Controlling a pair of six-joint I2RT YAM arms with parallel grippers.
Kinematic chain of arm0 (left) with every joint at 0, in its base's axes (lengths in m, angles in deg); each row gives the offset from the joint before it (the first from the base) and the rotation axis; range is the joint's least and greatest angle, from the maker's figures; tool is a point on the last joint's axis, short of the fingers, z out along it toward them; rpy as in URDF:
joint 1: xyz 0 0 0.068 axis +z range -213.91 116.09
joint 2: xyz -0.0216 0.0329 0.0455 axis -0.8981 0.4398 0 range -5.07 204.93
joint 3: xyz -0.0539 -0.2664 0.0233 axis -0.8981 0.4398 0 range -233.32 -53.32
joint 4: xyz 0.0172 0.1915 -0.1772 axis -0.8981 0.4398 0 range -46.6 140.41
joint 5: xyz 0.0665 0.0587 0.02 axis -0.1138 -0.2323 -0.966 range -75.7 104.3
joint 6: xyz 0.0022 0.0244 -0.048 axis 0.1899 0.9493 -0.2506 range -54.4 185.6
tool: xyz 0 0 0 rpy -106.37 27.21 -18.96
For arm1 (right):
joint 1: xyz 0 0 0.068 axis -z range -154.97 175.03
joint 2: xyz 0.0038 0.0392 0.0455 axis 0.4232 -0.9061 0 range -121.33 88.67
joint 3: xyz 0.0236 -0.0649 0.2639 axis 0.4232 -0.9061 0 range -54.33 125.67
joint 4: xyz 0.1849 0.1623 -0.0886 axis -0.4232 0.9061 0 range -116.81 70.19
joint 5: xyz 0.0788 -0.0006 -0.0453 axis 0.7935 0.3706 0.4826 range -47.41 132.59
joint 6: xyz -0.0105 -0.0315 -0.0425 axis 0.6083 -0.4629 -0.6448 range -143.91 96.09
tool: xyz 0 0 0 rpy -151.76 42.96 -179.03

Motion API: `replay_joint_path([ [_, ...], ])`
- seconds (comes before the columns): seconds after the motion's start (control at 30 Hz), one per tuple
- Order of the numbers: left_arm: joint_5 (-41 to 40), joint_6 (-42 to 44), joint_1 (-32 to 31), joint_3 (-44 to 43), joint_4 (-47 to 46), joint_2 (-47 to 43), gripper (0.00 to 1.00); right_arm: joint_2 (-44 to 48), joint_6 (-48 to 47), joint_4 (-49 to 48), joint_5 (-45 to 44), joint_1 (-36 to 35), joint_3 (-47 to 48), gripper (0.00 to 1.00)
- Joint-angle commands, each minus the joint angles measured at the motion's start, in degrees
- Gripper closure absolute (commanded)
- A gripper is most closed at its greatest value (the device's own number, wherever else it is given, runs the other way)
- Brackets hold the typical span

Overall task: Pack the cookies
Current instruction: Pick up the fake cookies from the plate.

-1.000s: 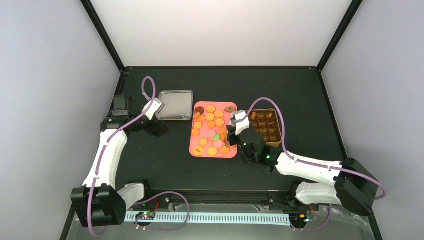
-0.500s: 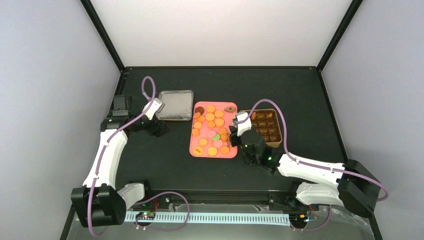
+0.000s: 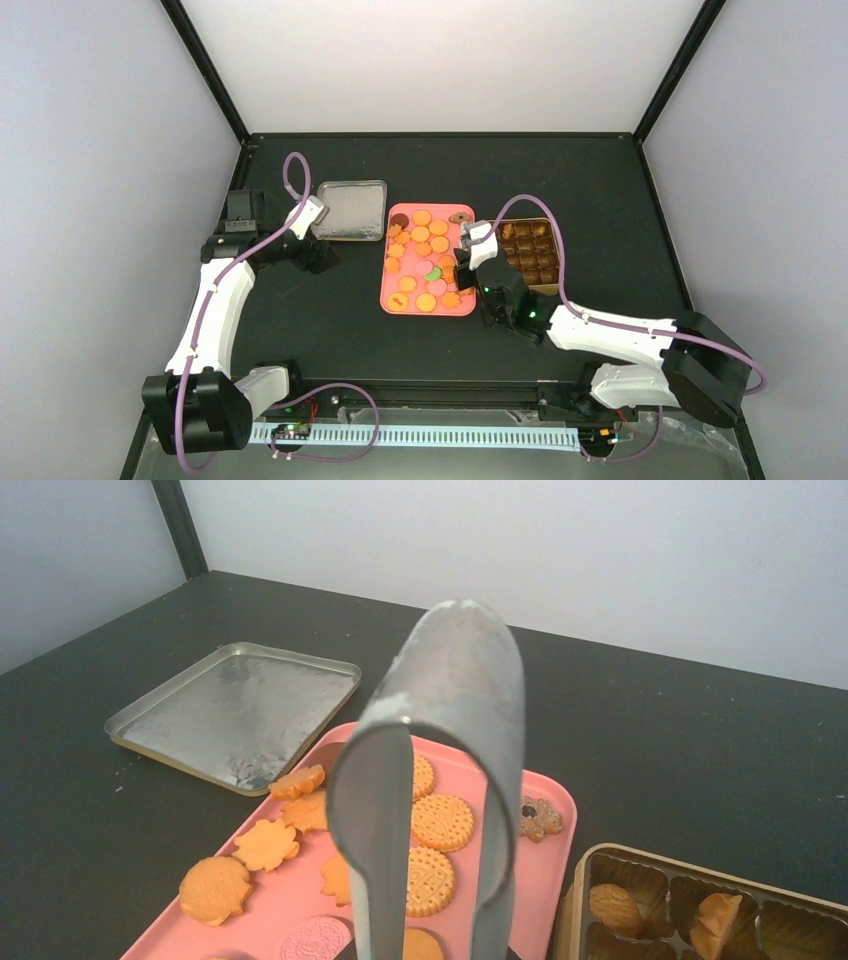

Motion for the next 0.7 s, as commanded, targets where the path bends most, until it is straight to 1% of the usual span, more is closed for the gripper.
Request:
replay_joint_path([
  [0.0,1.15,0.79,0.61,-2.03,-0.23,-0.57,0.15,-2.14,0.58,4.38,-2.5,-0.05,-0.53,0.71],
  [0.07,1.21,0.89,0.61,-1.99,-0.07,-0.64,0.15,-0.72,0.21,4.59,-4.17,-0.01,-0.91,0.66],
  [0.2,1.39,0.98,0.61,-2.06,-0.12,-0.74,0.15,1.62,-1.08,4.75,-4.71,-0.05,-1.8,0.65],
  [0.47,1.81,0.92,0.61,-2.08,-0.02,-1.1,0.15,1.26,-1.15,5.79,-4.29,-0.05,-1.93,0.64],
  [0.67,1.85,1.05,0.6,-1.99,0.18,-1.24,0.15,-0.67,-1.81,5.47,-4.63,-0.48,-1.04,0.59],
])
